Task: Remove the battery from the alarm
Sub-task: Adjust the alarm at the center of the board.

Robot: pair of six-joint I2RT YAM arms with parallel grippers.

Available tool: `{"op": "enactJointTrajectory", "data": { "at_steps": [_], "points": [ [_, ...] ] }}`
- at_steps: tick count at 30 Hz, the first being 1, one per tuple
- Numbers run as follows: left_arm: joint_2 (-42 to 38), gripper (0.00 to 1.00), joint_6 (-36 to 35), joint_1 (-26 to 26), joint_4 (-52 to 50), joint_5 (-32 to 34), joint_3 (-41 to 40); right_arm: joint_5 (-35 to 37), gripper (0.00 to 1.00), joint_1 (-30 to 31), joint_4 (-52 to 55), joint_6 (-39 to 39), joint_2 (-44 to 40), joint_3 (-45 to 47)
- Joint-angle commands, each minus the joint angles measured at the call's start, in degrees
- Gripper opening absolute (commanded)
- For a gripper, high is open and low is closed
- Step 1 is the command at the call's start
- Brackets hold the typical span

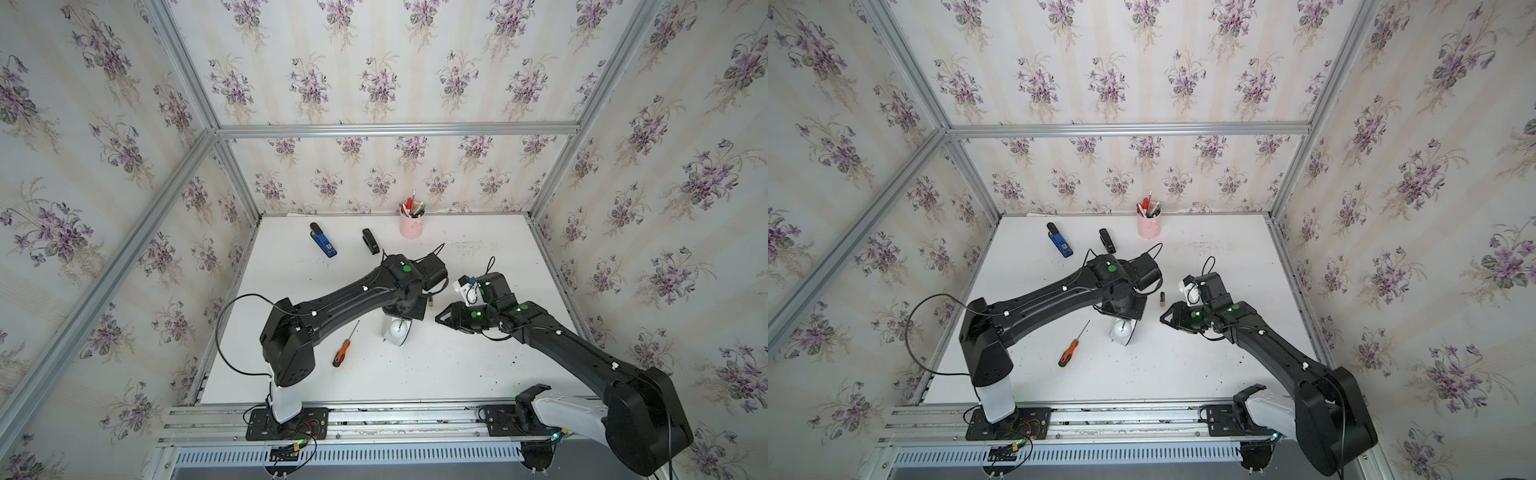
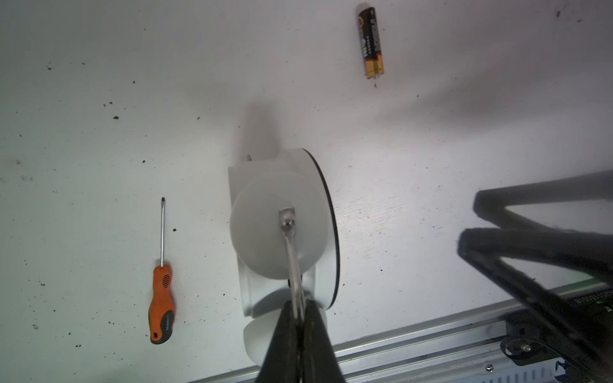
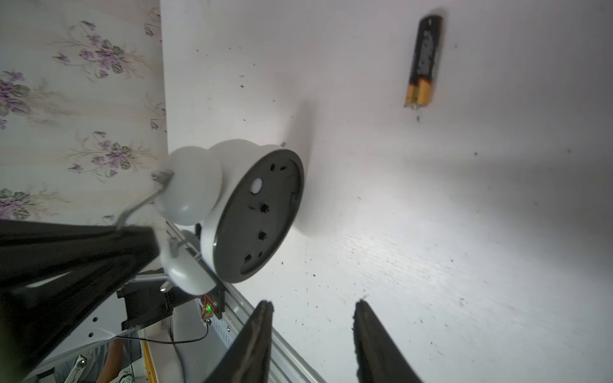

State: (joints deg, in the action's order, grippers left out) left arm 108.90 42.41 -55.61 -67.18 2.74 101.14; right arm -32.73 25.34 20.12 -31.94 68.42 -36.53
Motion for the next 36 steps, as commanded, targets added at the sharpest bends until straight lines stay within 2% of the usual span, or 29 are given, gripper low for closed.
{"op": "enactJointTrajectory", "data": {
  "at_steps": [1,4,10,15,17,20,21,23,25,28,31,33,36],
  "points": [
    [3.1,0.09,0.2,-1.1,-2.8,0.3,1.5,-0.2,0.44,-0.1,0.0,-0.2,1.3,1.2],
    [5.4,0.14,1.1,-2.2,-1.8,-0.6,3.1,0.0,0.44,-0.2,0.2,-0.1,3.6,2.0],
    [6.9,0.16,3.4,-2.8,4.2,-4.3,0.7,-1.3,0.44,-0.2,-2.8,-0.9,7.1,3.9],
    [8.3,0.19,4.6,-2.7,7.4,-6.5,0.2,-1.2,0.44,-0.3,-3.3,-1.1,6.7,3.9],
    [7.5,0.3,4.9,-2.7,7.8,-6.4,0.7,-1.4,0.44,-0.3,-2.6,-1.2,6.2,3.7],
    [3.7,0.42,4.9,-1.7,7.2,-4.1,0.8,-4.0,0.43,-0.3,-3.4,-4.2,3.4,5.2],
    [1.6,0.49,4.6,-0.7,7.2,-3.4,0.4,-4.9,0.41,-0.2,-4.9,-6.9,1.5,6.7],
    [-2.9,0.54,2.6,2.1,7.1,-1.3,-1.0,-6.0,0.36,0.6,-8.5,-13.5,-3.1,9.9],
    [-6.9,0.62,-0.9,6.7,8.1,0.7,-4.5,-3.4,0.28,4.3,-11.0,-20.7,-7.5,11.7],
    [-9.8,0.56,-7.5,16.2,13.1,0.4,-11.8,1.1,0.16,13.6,-15.5,-30.3,-8.8,11.5],
    [-7.2,0.34,-12.8,24.0,16.6,-3.2,-13.9,5.6,0.06,22.1,-18.6,-36.0,-4.1,8.1],
    [-3.5,0.24,-15.8,26.0,16.8,-3.8,-12.4,8.9,0.02,26.1,-16.1,-37.2,0.7,4.6],
    [1.4,0.19,-17.9,26.9,17.8,-4.4,-11.0,10.0,0.0,29.7,-18.1,-39.6,7.6,3.3]
  ]
}}
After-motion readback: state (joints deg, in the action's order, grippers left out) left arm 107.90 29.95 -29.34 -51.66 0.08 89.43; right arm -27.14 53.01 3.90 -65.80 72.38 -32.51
